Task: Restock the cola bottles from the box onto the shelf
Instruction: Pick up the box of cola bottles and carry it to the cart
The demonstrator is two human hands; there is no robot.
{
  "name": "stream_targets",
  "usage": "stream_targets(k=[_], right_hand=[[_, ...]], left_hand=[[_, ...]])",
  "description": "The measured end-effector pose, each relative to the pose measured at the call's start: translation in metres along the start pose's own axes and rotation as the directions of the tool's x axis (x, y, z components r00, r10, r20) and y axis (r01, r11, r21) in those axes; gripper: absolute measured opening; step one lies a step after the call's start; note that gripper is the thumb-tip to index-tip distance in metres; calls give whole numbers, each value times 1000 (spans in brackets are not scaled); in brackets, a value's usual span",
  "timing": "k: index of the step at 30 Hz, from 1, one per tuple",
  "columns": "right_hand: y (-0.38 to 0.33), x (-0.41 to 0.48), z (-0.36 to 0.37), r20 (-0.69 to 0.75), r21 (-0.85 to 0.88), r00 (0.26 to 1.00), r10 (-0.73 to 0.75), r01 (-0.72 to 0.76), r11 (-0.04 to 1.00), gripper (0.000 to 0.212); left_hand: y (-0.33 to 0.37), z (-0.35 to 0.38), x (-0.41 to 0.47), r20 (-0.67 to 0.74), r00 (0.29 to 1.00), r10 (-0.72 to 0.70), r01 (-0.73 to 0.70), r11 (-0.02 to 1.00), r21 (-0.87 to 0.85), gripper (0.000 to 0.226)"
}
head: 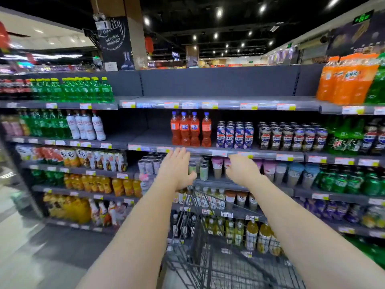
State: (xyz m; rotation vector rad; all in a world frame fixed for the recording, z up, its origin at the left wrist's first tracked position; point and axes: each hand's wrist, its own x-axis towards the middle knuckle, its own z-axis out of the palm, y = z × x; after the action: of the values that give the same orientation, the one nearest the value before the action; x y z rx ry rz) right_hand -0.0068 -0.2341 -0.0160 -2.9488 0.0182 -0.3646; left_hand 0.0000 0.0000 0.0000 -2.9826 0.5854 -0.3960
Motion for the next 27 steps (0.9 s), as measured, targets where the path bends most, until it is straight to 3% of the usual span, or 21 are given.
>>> stream_targets(k=[5,12,17,27], right_hand=[[-31,-11,52,141,27,989,-46,42,999,33],[-120,-1,120,217,121,963,-160,136,983,39],[-207,22,163,272,162,930,-245,207,965,31],[-400,80,262,353,185,886,-301,250,950,48]], left_hand=[[-24,42,-33,137,989,-50,50,999,3,81],[-97,90,-81,228,957,-180,180,983,20,77],[-176,119,-106,250,929,-272,289,957,-34,75],[-376,180,-129,331,871,-364,393,919,-24,65]])
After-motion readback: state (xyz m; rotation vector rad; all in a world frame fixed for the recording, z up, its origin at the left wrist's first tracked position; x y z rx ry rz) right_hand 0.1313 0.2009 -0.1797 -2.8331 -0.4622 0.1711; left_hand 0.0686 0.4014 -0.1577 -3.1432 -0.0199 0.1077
